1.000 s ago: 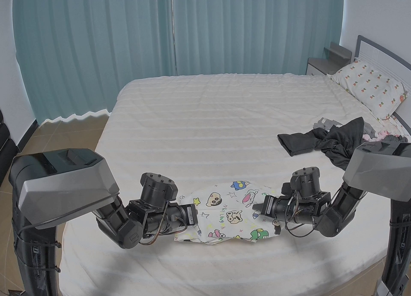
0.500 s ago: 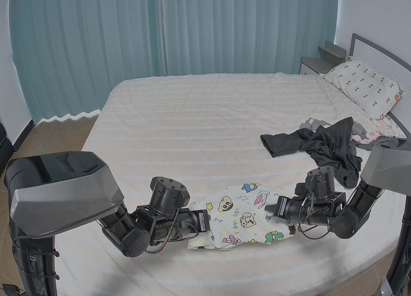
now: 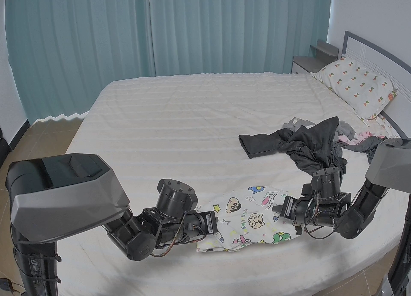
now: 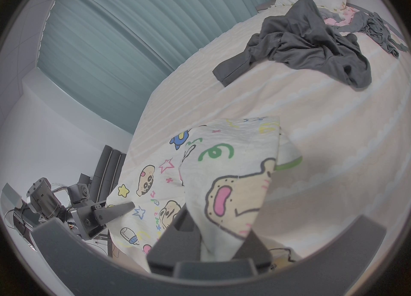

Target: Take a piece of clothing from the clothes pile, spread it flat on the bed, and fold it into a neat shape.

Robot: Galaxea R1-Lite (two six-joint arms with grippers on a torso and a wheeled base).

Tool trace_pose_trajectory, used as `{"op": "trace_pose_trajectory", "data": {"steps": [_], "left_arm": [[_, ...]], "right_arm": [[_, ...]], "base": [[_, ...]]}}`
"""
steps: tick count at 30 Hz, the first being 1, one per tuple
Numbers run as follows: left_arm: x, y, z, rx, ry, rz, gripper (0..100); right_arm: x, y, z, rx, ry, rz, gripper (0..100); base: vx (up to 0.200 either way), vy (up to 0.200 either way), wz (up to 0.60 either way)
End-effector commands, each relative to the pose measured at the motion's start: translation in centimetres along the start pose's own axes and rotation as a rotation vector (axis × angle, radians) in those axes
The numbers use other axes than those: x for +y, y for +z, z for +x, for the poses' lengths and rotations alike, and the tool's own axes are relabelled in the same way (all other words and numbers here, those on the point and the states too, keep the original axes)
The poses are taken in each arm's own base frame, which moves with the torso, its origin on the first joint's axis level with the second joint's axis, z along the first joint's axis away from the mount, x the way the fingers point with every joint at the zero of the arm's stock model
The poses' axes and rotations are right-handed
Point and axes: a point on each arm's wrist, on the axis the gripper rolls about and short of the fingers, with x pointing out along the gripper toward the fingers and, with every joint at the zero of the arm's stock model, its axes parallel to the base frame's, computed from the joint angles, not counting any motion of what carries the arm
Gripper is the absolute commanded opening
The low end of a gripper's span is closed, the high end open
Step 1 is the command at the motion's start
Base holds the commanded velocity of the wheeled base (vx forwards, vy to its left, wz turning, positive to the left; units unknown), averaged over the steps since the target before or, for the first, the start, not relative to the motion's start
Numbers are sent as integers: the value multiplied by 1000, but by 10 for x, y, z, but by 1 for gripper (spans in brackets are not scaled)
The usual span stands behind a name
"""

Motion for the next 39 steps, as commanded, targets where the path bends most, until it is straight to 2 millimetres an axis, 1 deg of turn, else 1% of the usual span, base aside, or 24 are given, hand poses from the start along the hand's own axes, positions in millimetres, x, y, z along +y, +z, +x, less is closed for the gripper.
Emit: {"op": "trace_pose_trajectory", "data": {"steps": [1,3,5,11,16,17,18,23,27,29,32,33,34,35,36,37,39], "left_arm": [[3,-4,5,14,9,-1,0],[4,-5,5,15,10,-1,0],[8,-8,10,26,25,-3,0],[19,-12,19,21,82,-11,0],[25,-14,19,29,104,-15,0],[26,-15,20,32,110,-15,100],[27,-16,20,38,114,-16,100],[33,-19,22,53,146,-22,100],[40,-16,20,25,190,-33,100],[49,-12,16,5,230,-45,100],[62,-1,3,-36,278,-73,100],[67,7,-9,-64,291,-86,100],[69,12,-17,-82,296,-97,100],[71,21,-32,-122,297,-112,100],[72,22,-34,-127,297,-114,100],[70,36,-59,-211,278,-127,100],[65,50,-91,-321,244,-134,100]], "right_arm": [[-2,-3,3,12,-6,2,0],[-3,-3,4,14,-8,2,0],[-6,-7,10,29,-21,4,0],[-10,-12,17,53,-32,-2,0],[-15,-18,25,74,-45,-16,0],[-16,-19,26,80,-48,-19,0],[-18,-21,28,87,-53,-20,100],[-25,-29,34,117,-77,-14,100],[-31,-28,32,117,-98,-4,100],[-38,-24,25,97,-131,2,100],[-48,-14,9,44,-183,-2,100],[-52,-3,-2,-4,-206,0,100],[-54,3,-9,-35,-215,5,100],[-54,15,-26,-98,-218,18,100],[-54,16,-28,-106,-218,20,100],[-48,29,-55,-198,-198,20,100],[-35,38,-90,-313,-156,-5,100]], "base": [[0,-200,0],[0,0,0],[0,0,0],[0,0,0],[0,0,0],[0,0,0],[0,0,0],[0,0,0],[0,0,0],[0,0,0],[0,0,0],[0,0,0],[0,0,0],[0,0,0],[0,0,0],[0,0,0],[0,0,0]]}}
